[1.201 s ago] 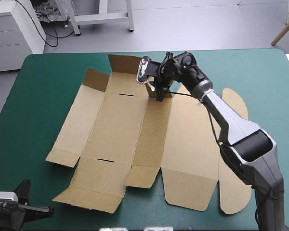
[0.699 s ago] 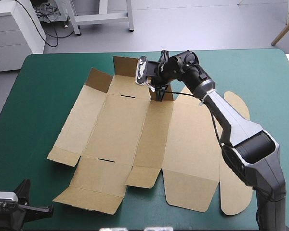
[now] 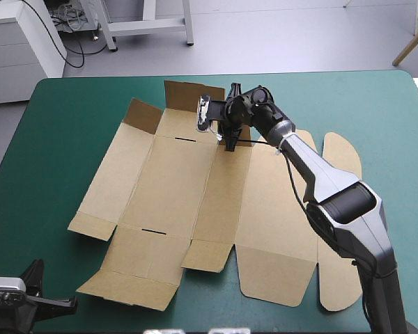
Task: Fold the box
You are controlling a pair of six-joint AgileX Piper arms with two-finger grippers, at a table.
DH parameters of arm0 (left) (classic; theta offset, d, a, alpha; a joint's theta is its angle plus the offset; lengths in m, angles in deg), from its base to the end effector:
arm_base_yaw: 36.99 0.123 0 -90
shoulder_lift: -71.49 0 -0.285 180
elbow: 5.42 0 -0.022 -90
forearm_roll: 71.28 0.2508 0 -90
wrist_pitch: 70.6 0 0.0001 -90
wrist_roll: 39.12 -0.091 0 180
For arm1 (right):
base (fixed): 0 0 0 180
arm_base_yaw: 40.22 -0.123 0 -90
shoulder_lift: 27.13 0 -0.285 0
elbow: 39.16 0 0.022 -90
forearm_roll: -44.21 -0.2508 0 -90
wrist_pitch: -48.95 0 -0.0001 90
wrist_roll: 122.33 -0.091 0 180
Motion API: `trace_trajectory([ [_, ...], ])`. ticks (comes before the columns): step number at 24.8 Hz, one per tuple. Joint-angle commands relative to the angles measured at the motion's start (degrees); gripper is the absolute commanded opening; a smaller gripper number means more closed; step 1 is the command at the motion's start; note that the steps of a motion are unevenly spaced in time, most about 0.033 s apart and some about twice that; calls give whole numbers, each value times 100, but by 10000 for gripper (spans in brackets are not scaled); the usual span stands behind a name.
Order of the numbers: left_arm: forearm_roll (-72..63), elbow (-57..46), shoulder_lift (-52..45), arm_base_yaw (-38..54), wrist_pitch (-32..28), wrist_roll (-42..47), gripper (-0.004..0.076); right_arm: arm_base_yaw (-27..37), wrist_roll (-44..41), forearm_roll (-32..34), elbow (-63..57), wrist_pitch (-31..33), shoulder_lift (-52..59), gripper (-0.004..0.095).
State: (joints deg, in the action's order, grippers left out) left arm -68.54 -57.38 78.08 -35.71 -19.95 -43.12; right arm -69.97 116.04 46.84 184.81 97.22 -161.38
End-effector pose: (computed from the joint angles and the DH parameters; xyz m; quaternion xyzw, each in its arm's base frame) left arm 0.0051 0.0035 0.2754 0.0210 0.8146 0.0505 0.5774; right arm 0.4443 0.2503 0.2797 -0.6562 0.6662 -0.1082 0.3375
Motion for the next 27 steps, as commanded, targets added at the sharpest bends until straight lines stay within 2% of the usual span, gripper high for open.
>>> trace_trajectory([
  [1, 10, 120, -52, -20, -432, 68, -10, 61, -50, 243, 160, -162, 321, 368],
  [6, 10, 120, -52, -20, -432, 68, -10, 140, -178, 268, 160, -148, 321, 368],
  [9, 10, 120, -52, -20, -432, 68, -10, 184, -481, 652, 160, -144, 321, 368],
  [12, 10, 120, -52, -20, -432, 68, -10, 225, -567, 754, 160, -158, 321, 368],
  [17, 10, 120, -52, -20, -432, 68, -10, 284, -749, 596, 160, -148, 321, 367],
  [19, 25, 120, -52, -20, -432, 68, -10, 321, -853, 194, 160, -111, 321, 362],
  [21, 25, 120, -52, -20, -432, 68, -10, 321, -863, -145, 160, 92, 321, 331],
  [27, 25, 120, -52, -20, -432, 68, -10, 321, -863, -200, 160, 733, 321, 180],
])
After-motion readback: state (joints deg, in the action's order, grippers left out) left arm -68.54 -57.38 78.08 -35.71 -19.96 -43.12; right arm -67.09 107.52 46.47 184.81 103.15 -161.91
